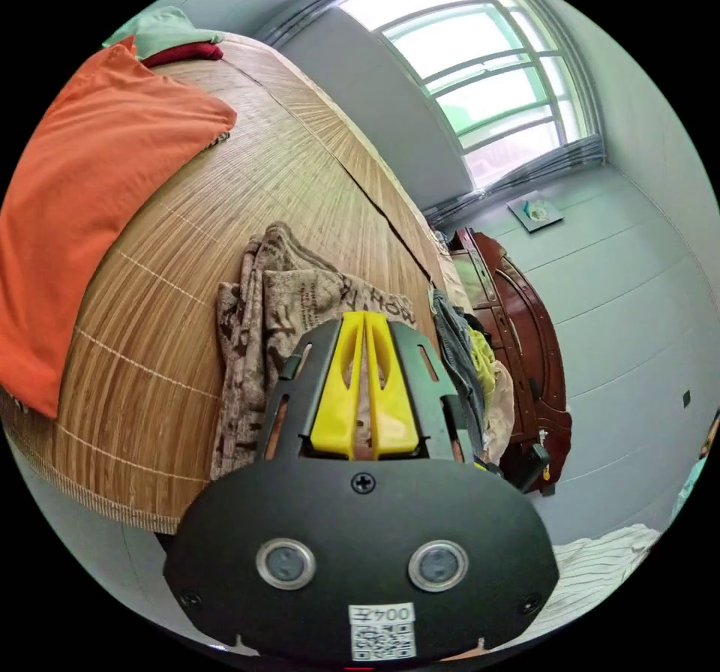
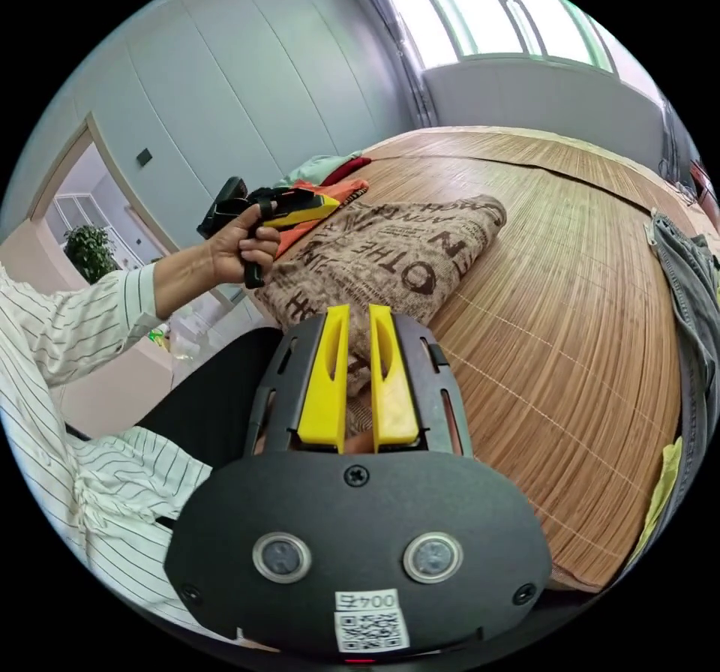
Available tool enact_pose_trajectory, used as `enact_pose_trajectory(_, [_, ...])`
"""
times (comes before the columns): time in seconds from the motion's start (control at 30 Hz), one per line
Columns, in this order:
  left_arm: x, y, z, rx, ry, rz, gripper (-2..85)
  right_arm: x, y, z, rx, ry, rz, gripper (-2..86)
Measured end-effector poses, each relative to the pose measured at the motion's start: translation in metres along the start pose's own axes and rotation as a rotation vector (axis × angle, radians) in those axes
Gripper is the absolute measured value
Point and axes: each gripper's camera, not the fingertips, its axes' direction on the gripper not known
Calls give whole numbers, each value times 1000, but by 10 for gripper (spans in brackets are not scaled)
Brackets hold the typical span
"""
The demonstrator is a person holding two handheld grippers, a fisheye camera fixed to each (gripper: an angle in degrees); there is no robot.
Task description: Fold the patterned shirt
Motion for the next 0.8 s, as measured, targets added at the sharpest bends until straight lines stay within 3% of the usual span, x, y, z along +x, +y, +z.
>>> enact_pose_trajectory(0.13, [5, 43, 42, -191, -227, 96, 2, -14, 45, 32, -84, 83, -65, 59])
enact_pose_trajectory(0.23, [-17, 53, 31, -81, -95, -47, 2, -10, 53, 29, -71, 35, -19, 52])
enact_pose_trajectory(0.43, [54, 64, 44, -78, -153, 120, 2, -6, 90, -5, 29, 23, 122, 23])
enact_pose_trajectory(0.53, [59, 68, 74, -114, -281, 150, 2, -31, 117, -1, 50, 103, 172, 67])
enact_pose_trajectory(0.7, [14, 69, 83, -84, -114, -114, 5, -68, 143, 34, 15, 224, 178, 110])
enact_pose_trajectory(0.8, [21, 70, 86, -85, -145, -112, 6, -84, 140, 49, 12, 281, 136, 112])
